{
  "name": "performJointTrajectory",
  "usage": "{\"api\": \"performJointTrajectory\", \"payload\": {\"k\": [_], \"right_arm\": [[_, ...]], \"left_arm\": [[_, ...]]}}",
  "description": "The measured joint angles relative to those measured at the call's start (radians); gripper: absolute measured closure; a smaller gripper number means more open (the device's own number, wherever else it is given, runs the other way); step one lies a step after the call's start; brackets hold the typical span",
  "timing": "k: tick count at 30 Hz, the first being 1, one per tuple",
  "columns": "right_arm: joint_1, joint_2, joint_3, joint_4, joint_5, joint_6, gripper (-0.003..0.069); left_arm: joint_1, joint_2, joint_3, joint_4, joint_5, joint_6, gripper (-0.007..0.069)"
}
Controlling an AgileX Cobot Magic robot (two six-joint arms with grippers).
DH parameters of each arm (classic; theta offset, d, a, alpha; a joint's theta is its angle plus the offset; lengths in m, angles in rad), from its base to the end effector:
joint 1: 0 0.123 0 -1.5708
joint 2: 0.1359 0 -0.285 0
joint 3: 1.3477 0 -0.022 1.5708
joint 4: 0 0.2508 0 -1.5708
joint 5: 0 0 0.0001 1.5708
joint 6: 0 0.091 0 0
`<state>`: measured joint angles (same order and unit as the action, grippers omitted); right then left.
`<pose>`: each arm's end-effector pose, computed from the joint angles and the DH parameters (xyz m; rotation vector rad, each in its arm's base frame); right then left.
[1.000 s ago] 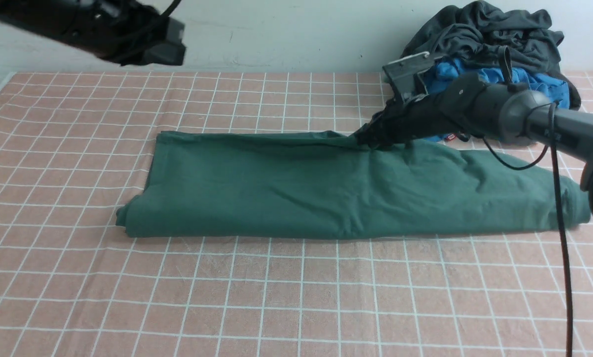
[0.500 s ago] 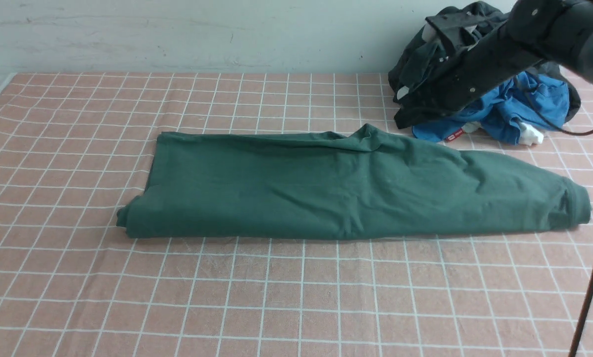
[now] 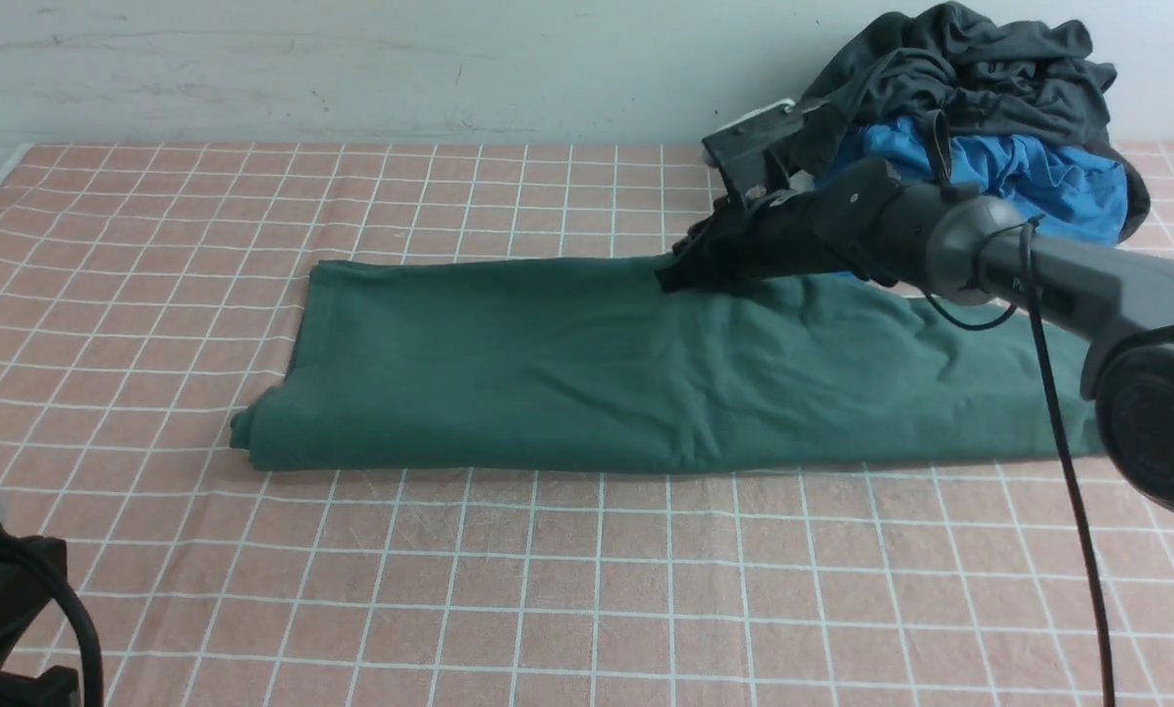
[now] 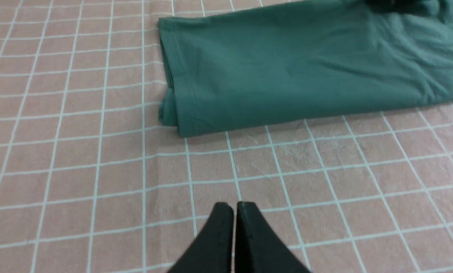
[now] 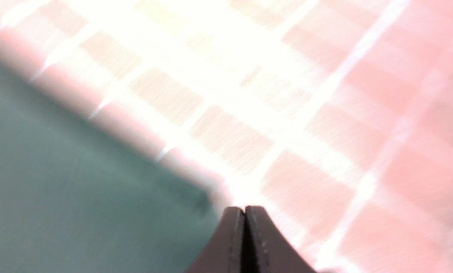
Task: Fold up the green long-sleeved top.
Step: Use both arms to drag the lower edge of the fabric forward and fold it over the upper edge, then use the right arm to clamp the right edge of the fabric
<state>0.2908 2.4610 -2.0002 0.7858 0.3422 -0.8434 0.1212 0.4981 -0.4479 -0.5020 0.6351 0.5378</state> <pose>0.5276 0.1805 0.1482 -0.5454 2.1269 0.3770 0.0975 -0.0143 0.2784 0.1729 2.0795 -0.1576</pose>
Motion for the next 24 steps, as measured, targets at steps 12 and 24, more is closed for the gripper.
{"api": "performJointTrajectory", "payload": {"k": [12,24], "right_arm": [[-0.217,-0.358,-0.001,-0.579,0.787,0.598,0.0319],[-0.458,-0.39,0.344,-0.735,0.785,0.811,0.0115]], "left_arm": [[0.0,0.079,0.0,0.001,0.02,-0.008,0.0628],[-0.023,0.084,0.0,-0.017,0.019,-0.008,0.0628]]}}
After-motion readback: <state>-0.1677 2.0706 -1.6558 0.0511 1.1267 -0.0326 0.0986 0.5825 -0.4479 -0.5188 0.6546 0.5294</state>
